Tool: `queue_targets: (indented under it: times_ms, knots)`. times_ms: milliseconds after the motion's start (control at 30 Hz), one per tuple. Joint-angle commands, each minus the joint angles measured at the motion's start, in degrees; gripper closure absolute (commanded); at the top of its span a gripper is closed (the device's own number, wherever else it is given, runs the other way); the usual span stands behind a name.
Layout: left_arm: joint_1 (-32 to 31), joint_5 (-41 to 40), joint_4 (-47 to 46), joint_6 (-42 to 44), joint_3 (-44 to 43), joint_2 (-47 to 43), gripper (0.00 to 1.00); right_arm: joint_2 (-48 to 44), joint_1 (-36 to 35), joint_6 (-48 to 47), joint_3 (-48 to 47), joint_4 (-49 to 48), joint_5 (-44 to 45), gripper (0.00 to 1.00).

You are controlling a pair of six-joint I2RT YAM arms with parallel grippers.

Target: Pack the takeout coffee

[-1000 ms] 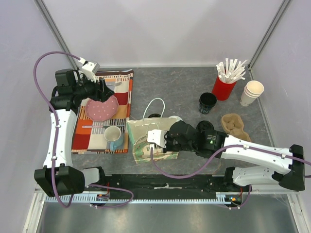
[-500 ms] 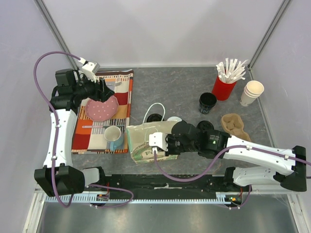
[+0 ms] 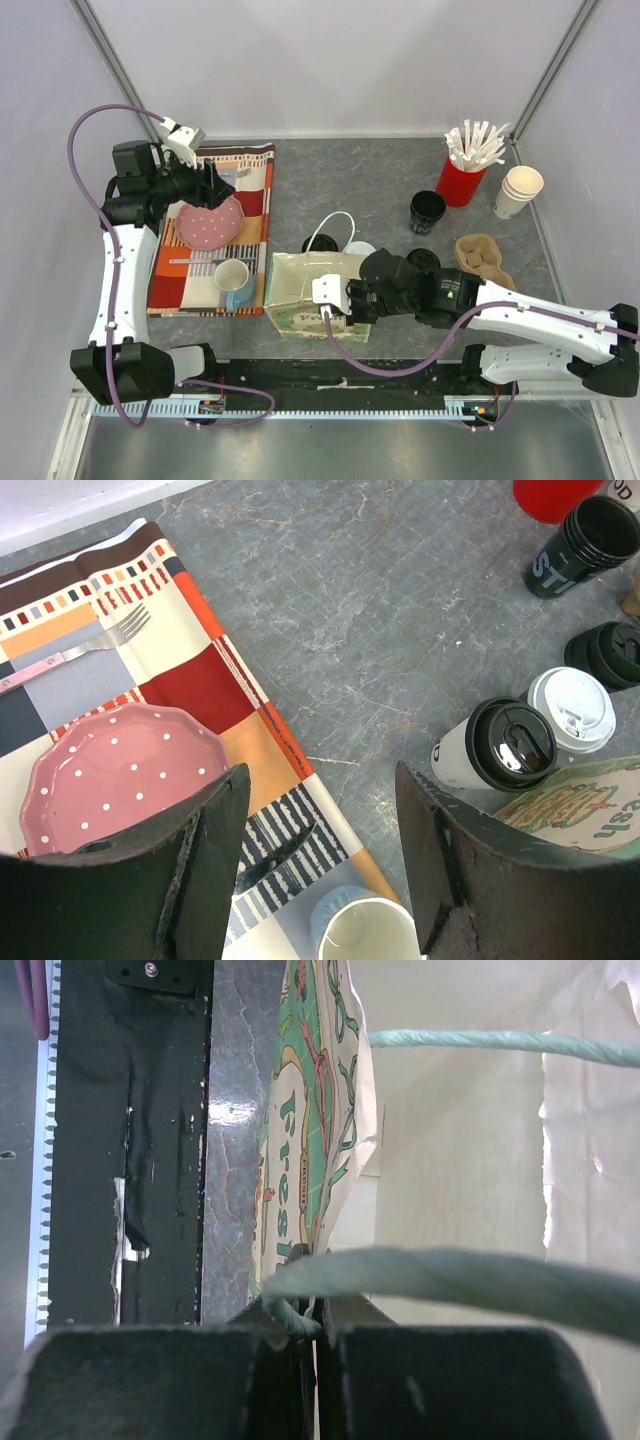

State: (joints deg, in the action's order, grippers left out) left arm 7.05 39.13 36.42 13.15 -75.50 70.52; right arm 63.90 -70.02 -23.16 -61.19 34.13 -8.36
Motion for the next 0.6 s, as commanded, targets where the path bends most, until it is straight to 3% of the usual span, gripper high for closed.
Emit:
queue_targets:
  times_ms: [0, 567]
  knots:
    - [0.33, 1.21, -0.04, 2.06, -2.19, -0.47, 0.33, 0.00, -0.38, 1.71, -0.69, 0.68, -1.22, 1.00]
    - [0.33, 4.71, 1.53, 2.67, -2.63, -0.03, 0.33, 1.49, -0.29, 1.63, -2.53, -4.77, -2.62, 1.00]
